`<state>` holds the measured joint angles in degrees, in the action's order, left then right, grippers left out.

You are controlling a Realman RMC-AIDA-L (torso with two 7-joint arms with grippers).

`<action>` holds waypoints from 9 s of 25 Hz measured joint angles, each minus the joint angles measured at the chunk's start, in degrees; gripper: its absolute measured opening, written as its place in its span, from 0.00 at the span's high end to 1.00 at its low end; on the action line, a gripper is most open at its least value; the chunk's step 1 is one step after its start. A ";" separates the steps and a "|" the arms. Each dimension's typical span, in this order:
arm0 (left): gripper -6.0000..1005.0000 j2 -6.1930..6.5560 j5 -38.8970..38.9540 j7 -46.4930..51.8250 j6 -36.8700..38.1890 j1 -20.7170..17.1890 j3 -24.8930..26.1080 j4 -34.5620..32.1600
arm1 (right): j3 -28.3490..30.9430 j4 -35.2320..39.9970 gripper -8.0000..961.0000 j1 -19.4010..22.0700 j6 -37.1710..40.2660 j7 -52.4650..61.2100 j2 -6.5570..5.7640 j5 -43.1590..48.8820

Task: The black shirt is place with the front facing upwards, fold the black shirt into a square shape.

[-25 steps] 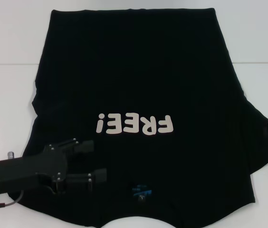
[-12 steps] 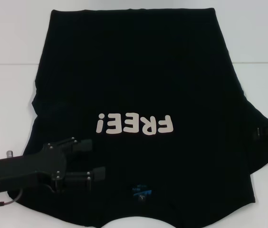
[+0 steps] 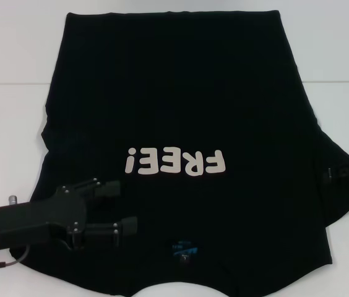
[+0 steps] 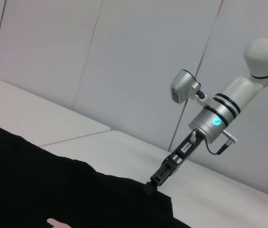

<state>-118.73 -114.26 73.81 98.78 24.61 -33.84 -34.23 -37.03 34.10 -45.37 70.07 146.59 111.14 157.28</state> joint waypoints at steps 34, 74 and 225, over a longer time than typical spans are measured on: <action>0.05 0.09 0.00 0.11 0.16 -0.02 0.00 0.05 | -1.55 0.00 0.67 -0.81 0.35 -0.29 -0.06 -0.74; 0.06 0.50 0.00 0.81 0.06 -0.01 0.14 0.14 | -5.48 9.93 0.95 -0.50 6.69 -5.43 1.17 -9.87; 0.98 8.88 -33.75 64.09 -5.13 9.18 2.90 -4.94 | -6.84 5.20 0.18 3.16 20.69 -7.52 -0.73 -1.87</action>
<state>-109.85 -148.01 137.90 93.65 33.79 -30.93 -39.17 -43.87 39.30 -42.21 90.75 139.06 110.41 155.41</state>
